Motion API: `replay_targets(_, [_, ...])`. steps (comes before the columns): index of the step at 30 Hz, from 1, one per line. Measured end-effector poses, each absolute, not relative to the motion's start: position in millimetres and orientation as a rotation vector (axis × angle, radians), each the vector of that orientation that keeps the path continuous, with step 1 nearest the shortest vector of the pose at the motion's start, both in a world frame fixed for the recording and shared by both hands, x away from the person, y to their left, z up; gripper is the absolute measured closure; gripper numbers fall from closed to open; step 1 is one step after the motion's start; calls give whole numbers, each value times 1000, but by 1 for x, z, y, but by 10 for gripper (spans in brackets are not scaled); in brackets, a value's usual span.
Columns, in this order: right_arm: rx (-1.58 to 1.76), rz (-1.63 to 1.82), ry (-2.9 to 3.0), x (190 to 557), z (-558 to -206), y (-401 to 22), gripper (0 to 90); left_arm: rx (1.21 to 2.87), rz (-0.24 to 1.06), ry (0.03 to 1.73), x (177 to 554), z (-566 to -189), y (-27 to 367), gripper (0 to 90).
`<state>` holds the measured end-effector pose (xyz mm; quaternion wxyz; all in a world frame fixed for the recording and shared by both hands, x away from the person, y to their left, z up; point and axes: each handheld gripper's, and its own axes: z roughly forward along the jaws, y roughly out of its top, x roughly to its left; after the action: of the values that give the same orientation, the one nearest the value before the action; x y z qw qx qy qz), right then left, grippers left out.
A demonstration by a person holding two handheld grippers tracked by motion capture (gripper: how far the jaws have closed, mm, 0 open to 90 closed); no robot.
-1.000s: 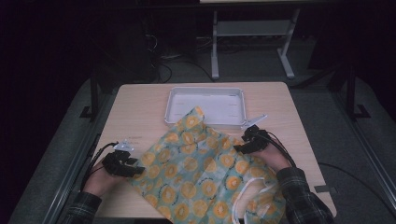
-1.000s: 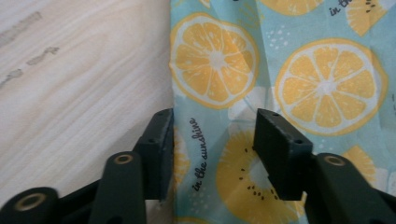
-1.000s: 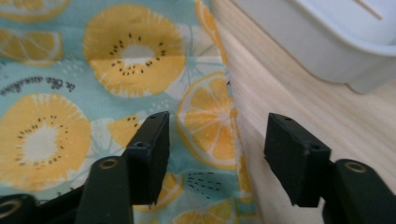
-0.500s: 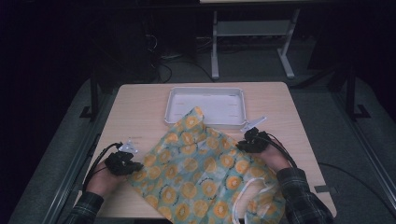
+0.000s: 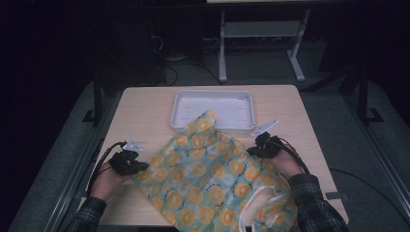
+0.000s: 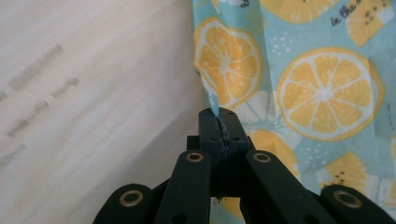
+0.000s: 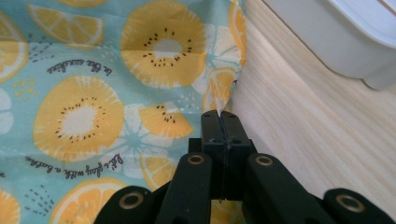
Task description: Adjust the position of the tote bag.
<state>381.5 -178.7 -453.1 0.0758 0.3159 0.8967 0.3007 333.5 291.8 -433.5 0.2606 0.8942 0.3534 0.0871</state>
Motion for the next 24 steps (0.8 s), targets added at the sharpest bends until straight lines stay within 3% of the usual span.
replay_targets(13, [986,871,2687,358,-448,-204,899,2362,309,921,372,-418,272,900])
replay_targets(24, [961,837,2744,327,-450,-216,899,2334,335,876,430,-420,240,899])
